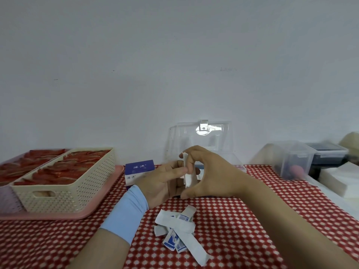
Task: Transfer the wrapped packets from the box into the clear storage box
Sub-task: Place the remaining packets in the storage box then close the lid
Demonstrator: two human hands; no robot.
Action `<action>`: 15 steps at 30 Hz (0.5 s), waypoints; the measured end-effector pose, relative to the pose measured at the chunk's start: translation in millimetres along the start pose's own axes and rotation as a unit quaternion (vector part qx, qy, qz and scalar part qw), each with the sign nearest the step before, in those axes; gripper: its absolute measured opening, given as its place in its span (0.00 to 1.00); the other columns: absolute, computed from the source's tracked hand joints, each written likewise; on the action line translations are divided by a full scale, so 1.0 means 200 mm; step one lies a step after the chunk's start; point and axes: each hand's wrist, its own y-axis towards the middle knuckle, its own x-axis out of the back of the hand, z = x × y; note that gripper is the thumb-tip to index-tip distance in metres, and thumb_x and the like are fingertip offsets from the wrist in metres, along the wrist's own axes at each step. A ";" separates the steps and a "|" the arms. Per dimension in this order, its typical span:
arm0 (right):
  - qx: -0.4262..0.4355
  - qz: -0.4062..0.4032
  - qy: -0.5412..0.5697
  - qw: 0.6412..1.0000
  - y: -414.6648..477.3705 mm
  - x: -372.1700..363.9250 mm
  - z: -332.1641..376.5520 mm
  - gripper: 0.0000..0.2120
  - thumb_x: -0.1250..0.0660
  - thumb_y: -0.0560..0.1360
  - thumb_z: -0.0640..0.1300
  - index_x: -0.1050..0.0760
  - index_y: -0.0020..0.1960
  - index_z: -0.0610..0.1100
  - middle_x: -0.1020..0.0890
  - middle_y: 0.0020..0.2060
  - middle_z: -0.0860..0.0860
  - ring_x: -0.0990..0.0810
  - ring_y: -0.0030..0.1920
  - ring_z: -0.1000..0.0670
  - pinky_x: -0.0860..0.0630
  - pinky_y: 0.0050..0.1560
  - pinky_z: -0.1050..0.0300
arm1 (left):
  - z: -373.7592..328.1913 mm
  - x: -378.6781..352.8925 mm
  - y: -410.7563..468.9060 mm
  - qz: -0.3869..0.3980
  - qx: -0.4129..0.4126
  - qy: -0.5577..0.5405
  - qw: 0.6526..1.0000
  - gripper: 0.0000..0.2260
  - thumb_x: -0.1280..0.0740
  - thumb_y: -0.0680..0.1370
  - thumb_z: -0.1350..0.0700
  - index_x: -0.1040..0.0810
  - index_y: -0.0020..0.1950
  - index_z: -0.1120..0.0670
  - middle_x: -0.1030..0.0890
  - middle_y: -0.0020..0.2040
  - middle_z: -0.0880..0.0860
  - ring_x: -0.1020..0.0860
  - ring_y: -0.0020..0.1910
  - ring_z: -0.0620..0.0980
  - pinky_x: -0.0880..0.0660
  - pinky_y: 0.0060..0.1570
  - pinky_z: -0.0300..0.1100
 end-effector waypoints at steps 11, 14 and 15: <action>0.000 -0.016 -0.004 1.000 0.01 -0.02 -0.02 0.22 0.18 0.61 0.56 0.26 0.47 0.51 0.27 0.66 0.65 0.25 0.63 0.59 0.23 0.59 0.64 | 0.03 -0.04 0.01 -0.007 0.000 -0.102 0.995 0.15 0.35 0.78 0.53 0.22 0.60 0.61 0.16 0.54 0.59 0.16 0.49 0.54 0.19 0.44 0.46; -0.027 0.011 0.050 0.998 0.01 0.00 -0.03 0.18 0.19 0.64 0.55 0.24 0.47 0.52 0.30 0.69 0.66 0.28 0.66 0.61 0.30 0.62 0.65 | 0.02 -0.03 0.01 -0.002 -0.018 -0.079 0.997 0.12 0.32 0.77 0.54 0.20 0.56 0.60 0.17 0.56 0.59 0.17 0.52 0.54 0.20 0.48 0.49; -0.041 0.009 0.071 0.997 0.01 0.01 -0.04 0.15 0.21 0.66 0.55 0.23 0.47 0.53 0.30 0.69 0.66 0.30 0.67 0.63 0.33 0.62 0.64 | 0.01 -0.04 0.01 -0.020 -0.035 -0.050 0.998 0.12 0.30 0.76 0.54 0.19 0.54 0.60 0.17 0.53 0.59 0.17 0.49 0.53 0.20 0.47 0.48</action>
